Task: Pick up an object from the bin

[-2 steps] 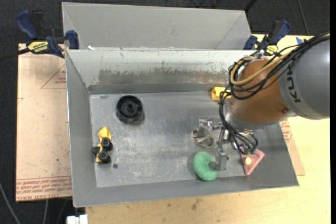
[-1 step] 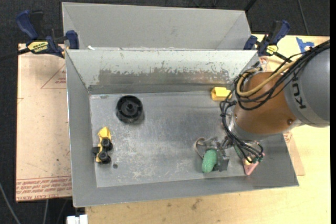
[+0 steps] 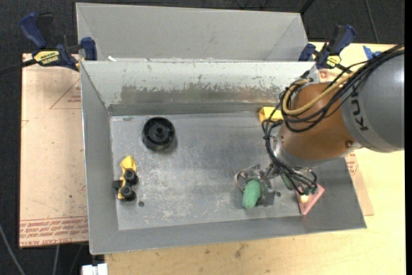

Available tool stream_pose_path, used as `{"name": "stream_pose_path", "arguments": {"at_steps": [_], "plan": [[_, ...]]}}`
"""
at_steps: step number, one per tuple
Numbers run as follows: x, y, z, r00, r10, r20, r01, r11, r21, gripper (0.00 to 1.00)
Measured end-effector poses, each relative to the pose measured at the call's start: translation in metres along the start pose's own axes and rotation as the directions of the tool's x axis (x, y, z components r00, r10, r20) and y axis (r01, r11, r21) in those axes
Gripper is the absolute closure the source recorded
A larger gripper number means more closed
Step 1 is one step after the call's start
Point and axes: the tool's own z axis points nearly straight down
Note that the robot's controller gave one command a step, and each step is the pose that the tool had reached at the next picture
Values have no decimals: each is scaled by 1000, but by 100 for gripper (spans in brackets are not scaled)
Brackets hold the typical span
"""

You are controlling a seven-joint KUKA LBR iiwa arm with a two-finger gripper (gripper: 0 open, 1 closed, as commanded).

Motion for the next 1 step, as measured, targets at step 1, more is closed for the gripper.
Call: {"name": "stream_pose_path", "arguments": {"at_steps": [1], "plan": [[16, -15, -44, 1000, -2, -8, 2, 1000, -5, 100]]}}
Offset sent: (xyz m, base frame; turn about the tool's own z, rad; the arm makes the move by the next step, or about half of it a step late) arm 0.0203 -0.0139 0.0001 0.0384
